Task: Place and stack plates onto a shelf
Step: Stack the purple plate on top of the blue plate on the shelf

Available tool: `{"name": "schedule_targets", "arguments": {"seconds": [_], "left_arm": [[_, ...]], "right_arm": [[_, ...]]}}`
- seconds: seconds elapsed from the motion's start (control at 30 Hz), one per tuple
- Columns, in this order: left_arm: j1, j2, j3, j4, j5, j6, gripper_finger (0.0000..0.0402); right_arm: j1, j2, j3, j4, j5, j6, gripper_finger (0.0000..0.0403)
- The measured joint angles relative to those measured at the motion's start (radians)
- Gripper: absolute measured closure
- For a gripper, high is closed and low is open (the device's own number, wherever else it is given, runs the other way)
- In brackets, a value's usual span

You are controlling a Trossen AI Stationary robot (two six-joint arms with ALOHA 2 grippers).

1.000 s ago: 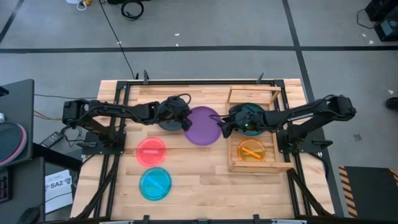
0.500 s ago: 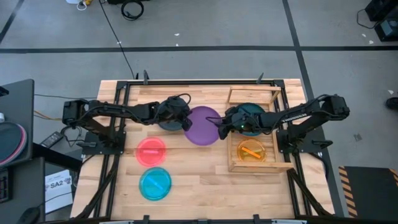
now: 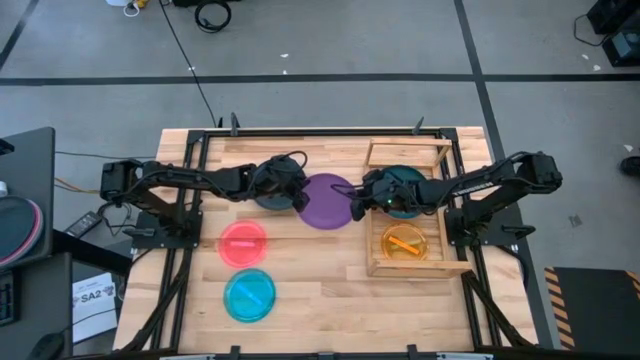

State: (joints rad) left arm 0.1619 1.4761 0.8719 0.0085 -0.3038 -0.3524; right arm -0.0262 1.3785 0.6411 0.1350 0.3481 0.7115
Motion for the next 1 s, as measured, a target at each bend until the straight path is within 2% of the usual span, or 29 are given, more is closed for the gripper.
{"name": "schedule_targets", "arguments": {"seconds": [0.27,0.43,0.73,1.0], "left_arm": [[-0.002,0.0,0.0,-0.001,0.058,0.05,0.0275],[-0.002,0.0,0.0,0.0,0.063,0.05,0.025],[-0.002,0.0,0.0,0.0,0.064,0.05,0.0246],[-0.002,0.0,0.0,-0.001,0.064,0.05,0.0246]], "right_arm": [[-0.043,-0.04,0.0,-0.033,-0.044,-0.001,0.0369],[-0.083,-0.127,0.0,-0.153,-0.042,0.0,0.0369],[-0.141,-0.329,0.0,-0.416,-0.04,0.003,0.0369],[-0.187,-0.542,0.0,-0.678,-0.108,0.059,0.0369]]}}
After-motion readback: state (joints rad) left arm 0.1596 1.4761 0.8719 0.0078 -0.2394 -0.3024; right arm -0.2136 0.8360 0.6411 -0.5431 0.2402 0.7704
